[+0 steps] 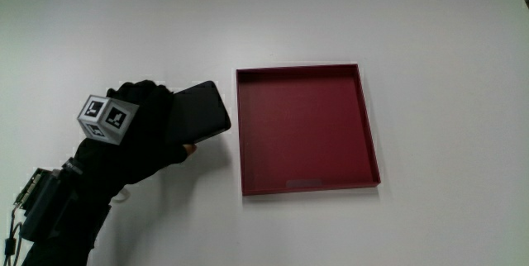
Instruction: Place battery on desk
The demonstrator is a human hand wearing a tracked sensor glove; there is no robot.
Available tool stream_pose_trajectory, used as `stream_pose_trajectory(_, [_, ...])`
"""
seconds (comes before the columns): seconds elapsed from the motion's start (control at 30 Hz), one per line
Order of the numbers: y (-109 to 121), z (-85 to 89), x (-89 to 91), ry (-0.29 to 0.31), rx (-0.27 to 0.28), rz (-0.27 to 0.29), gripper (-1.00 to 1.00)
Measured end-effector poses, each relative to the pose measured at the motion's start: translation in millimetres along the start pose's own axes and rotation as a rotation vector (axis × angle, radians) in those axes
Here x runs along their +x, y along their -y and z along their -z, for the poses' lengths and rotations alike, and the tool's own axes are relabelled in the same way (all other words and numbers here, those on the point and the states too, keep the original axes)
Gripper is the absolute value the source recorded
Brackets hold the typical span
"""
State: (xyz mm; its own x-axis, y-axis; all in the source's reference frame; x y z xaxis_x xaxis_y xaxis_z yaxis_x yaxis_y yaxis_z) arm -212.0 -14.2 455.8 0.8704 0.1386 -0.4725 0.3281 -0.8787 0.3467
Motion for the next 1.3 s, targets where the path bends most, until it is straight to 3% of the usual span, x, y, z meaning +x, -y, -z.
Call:
stream_pose_trajectory(0.03, [1,0.0,-3.5,-0.018,0.003,0.004,0.0])
stream_pose_trajectory(0.1, [4,2.3,-12.1,-0.022,-0.008,-0.045,0.0])
stream_pose_trajectory(0.13, [3,10.0,-26.1,-0.044,-0.048,-0.069,0.0])
stream_pose_trajectory(0.17, [4,13.2,-32.0,-0.047,-0.041,-0.085,0.0])
stream_pose_trajectory(0.27, [5,17.8,-38.9,-0.028,-0.062,-0.108,0.0])
stream_pose_trajectory(0.47, [6,32.2,-59.4,-0.051,-0.079,-0.17,0.0])
stream_pose_trajectory(0.63, [4,39.6,-65.3,-0.053,-0.101,-0.183,0.0])
stream_pose_trajectory(0.67, [5,37.5,-64.1,-0.03,-0.093,-0.182,0.0])
stream_pose_trajectory(0.83, [3,38.0,-63.1,-0.056,-0.108,-0.193,0.0])
stream_pose_trajectory(1.13, [6,41.1,-66.0,-0.042,-0.14,-0.235,-0.39])
stream_pose_trajectory(1.3, [5,43.3,-65.1,-0.078,-0.188,-0.255,-0.61])
